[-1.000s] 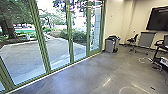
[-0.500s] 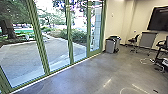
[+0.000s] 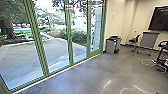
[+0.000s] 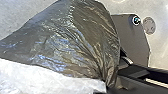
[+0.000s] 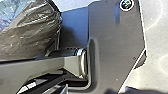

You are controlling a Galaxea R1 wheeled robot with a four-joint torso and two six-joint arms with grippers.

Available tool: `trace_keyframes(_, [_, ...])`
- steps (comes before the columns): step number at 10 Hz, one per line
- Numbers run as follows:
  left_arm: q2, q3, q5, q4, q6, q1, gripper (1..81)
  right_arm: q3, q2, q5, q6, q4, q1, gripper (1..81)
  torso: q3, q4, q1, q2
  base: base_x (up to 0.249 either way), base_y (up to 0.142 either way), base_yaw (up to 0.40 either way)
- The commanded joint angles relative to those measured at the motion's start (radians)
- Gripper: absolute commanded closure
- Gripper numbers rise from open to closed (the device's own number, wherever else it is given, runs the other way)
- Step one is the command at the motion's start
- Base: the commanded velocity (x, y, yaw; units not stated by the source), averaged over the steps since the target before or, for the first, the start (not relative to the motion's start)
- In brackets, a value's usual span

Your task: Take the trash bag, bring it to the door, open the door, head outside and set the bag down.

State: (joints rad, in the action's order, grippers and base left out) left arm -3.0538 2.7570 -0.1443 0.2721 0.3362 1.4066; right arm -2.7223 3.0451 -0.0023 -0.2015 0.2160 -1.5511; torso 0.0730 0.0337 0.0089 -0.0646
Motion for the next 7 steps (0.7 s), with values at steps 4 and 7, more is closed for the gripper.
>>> trace_keyframes(4, [-0.004,0.001,-0.064,-0.001,0.001,-0.067,81.1,0.003,0.005,-0.064,-0.001,-0.003,0.047,1.0,0.000,0.000,0.000,0.000,0.145,-0.070,0.000])
trace_keyframes(7, [-0.004,0.001,-0.064,-0.002,0.001,-0.065,81.1,0.003,0.005,-0.064,-0.001,-0.003,0.044,1.0,0.000,0.000,0.000,0.000,0.146,-0.072,0.000])
